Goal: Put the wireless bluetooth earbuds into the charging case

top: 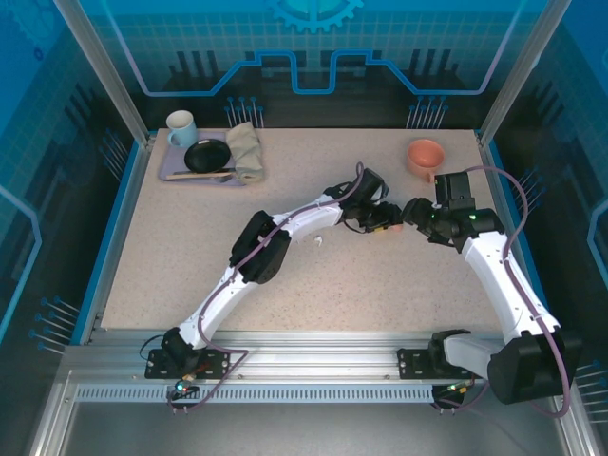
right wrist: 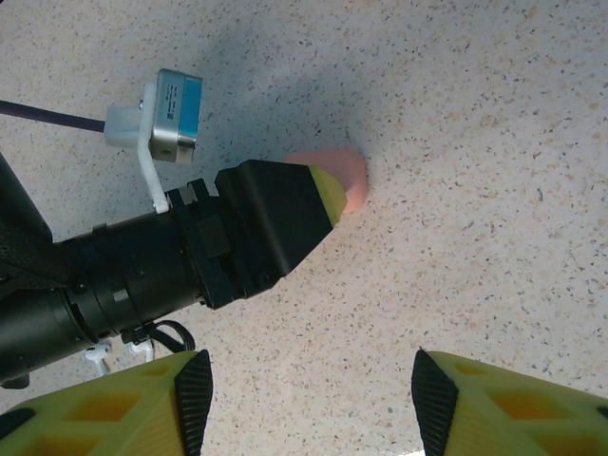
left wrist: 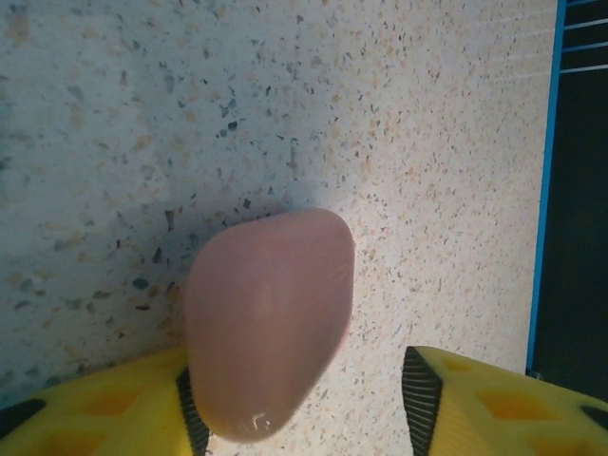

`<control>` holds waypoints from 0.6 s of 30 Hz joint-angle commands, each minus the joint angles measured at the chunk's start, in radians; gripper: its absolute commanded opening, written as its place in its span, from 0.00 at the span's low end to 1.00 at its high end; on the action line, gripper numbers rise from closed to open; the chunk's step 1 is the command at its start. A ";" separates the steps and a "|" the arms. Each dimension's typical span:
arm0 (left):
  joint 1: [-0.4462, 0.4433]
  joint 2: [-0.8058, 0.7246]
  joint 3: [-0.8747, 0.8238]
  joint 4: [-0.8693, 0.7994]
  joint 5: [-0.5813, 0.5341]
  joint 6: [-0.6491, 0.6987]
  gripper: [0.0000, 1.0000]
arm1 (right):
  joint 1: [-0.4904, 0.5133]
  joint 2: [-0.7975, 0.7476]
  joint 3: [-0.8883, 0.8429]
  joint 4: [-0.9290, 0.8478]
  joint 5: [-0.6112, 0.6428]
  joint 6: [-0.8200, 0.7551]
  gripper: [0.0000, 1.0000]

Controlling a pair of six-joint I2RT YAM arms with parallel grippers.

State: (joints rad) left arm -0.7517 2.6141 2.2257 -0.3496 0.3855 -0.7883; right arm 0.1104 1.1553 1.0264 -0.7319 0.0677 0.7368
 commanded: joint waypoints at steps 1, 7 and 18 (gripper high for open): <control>0.010 -0.034 0.007 -0.136 -0.046 0.045 0.61 | -0.015 -0.022 0.029 -0.017 -0.011 -0.009 0.61; 0.039 -0.171 -0.070 -0.165 -0.105 0.108 0.65 | -0.015 -0.045 0.049 -0.052 -0.005 -0.011 0.63; 0.083 -0.681 -0.448 -0.087 -0.349 0.309 0.67 | 0.077 -0.018 0.052 -0.050 -0.019 0.004 0.68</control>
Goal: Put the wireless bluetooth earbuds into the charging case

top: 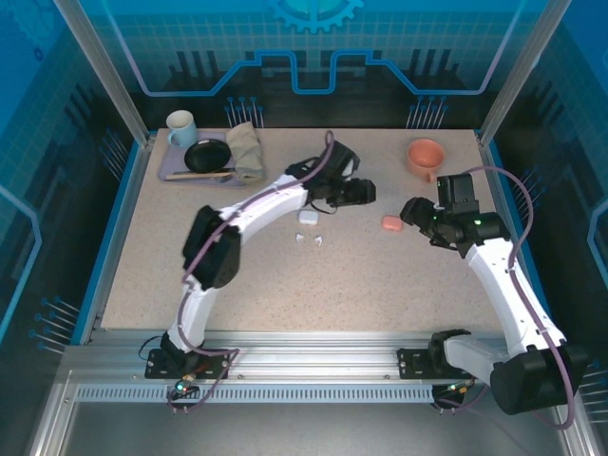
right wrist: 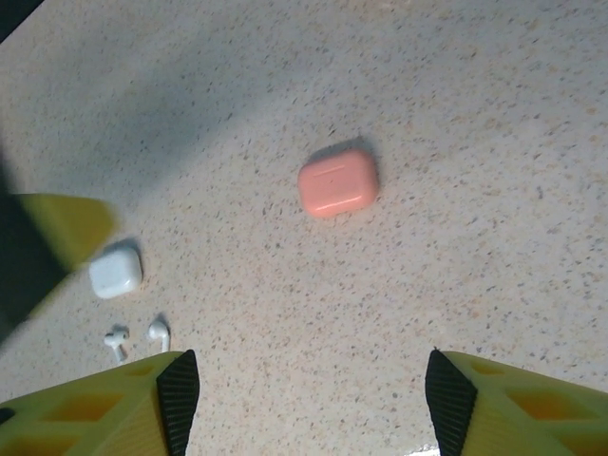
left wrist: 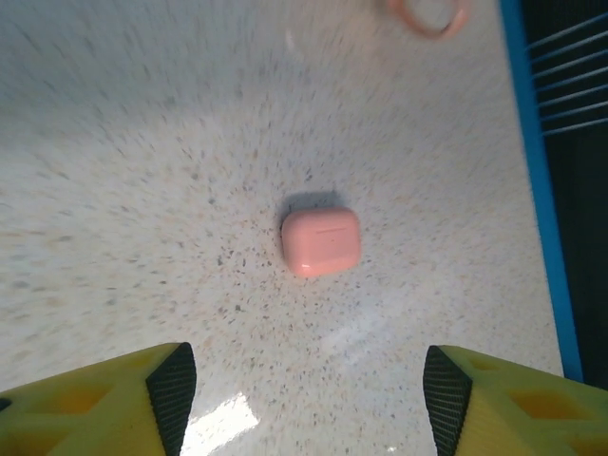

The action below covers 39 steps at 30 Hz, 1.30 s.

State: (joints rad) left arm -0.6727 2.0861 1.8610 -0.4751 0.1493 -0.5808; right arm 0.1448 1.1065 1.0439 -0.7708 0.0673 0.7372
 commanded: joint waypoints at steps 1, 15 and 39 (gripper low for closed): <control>0.009 -0.209 -0.137 0.050 -0.156 0.118 0.68 | 0.065 0.060 0.049 -0.010 -0.022 0.007 0.68; 0.246 -0.819 -0.802 0.225 -0.410 0.118 0.99 | 0.416 0.737 0.611 -0.134 0.142 0.049 0.75; 0.443 -1.006 -0.961 0.131 -0.414 -0.034 0.99 | 0.522 1.484 1.423 -0.462 0.190 0.159 0.79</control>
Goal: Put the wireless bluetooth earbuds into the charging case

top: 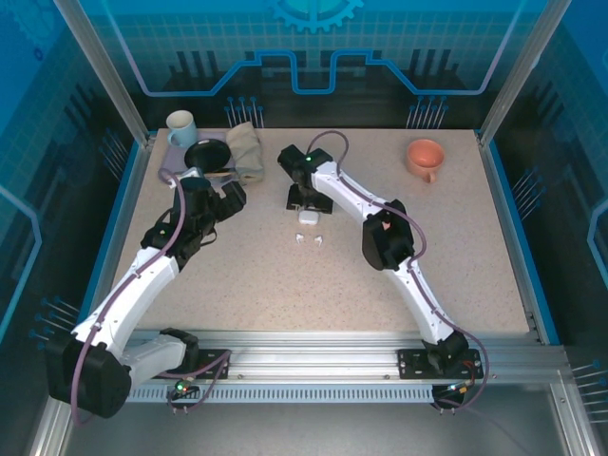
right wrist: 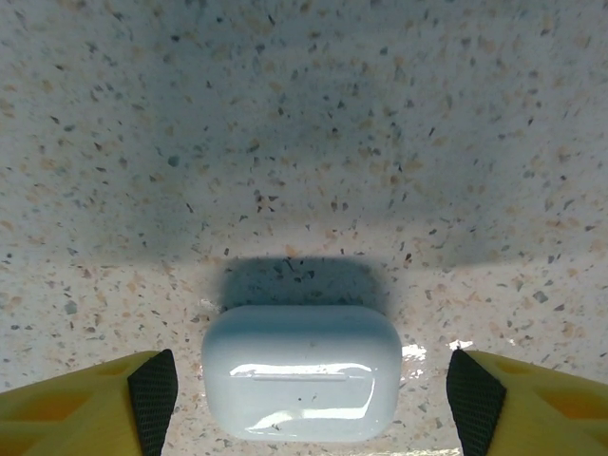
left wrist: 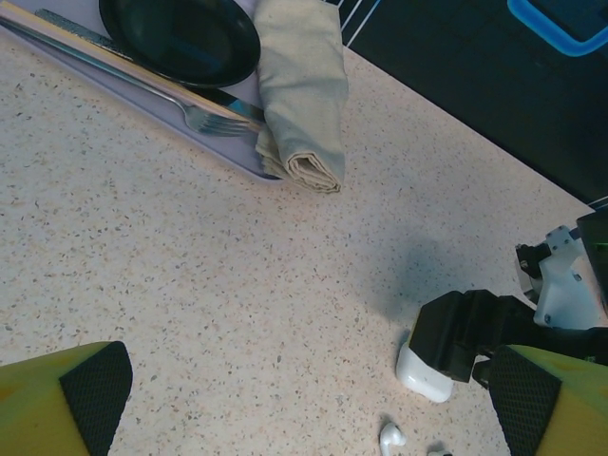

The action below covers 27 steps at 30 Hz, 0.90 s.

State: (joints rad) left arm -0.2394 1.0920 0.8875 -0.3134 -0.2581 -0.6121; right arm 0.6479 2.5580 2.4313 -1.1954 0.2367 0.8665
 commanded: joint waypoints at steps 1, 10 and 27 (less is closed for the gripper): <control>0.009 -0.012 0.012 -0.031 -0.003 -0.003 0.99 | 0.018 0.038 0.036 -0.035 0.017 0.032 0.79; 0.010 -0.012 0.007 -0.031 0.017 -0.008 0.99 | 0.021 0.096 0.057 -0.021 0.004 0.045 0.77; 0.011 0.005 0.021 -0.044 0.049 -0.011 0.99 | 0.014 0.029 -0.047 0.024 -0.021 0.067 0.49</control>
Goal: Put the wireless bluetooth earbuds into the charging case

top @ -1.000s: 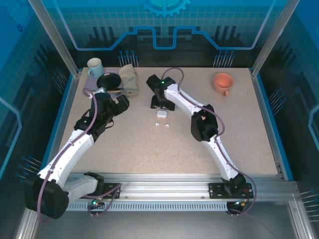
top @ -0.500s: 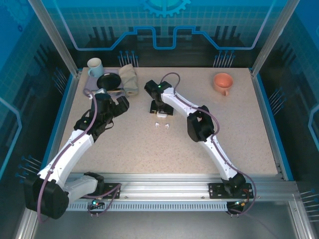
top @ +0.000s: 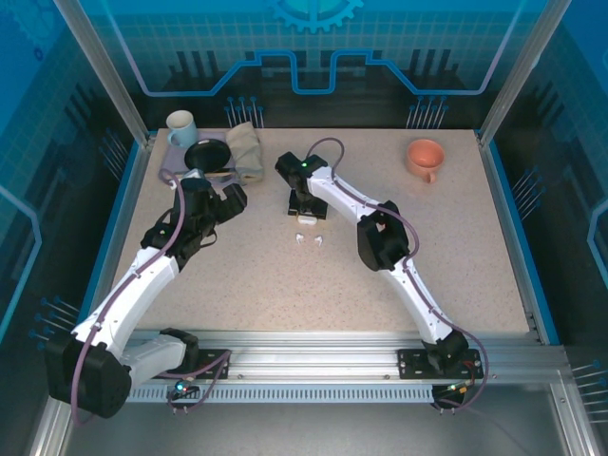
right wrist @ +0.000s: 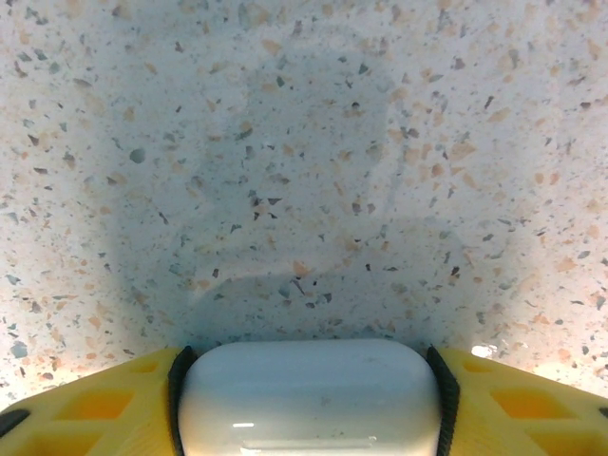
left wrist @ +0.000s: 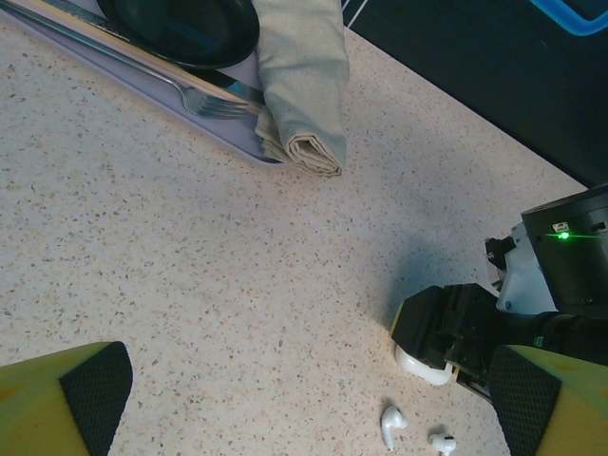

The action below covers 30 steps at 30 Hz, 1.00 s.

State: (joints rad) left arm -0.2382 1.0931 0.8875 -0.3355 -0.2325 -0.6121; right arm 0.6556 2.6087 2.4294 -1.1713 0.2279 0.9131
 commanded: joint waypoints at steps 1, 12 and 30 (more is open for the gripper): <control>0.009 0.007 0.023 -0.024 0.028 -0.008 0.99 | 0.003 -0.040 -0.060 0.007 -0.006 0.023 0.48; 0.008 0.026 0.039 0.001 0.144 -0.002 0.99 | -0.017 -0.329 -0.311 0.093 0.076 0.038 0.45; -0.073 0.067 -0.267 0.548 0.560 -0.230 0.99 | -0.034 -0.771 -1.043 0.348 -0.034 0.328 0.44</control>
State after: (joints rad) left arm -0.2764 1.1431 0.6495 0.0414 0.2413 -0.7864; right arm 0.6266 1.9030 1.4517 -0.8932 0.2314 1.1309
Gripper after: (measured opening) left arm 0.988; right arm 0.574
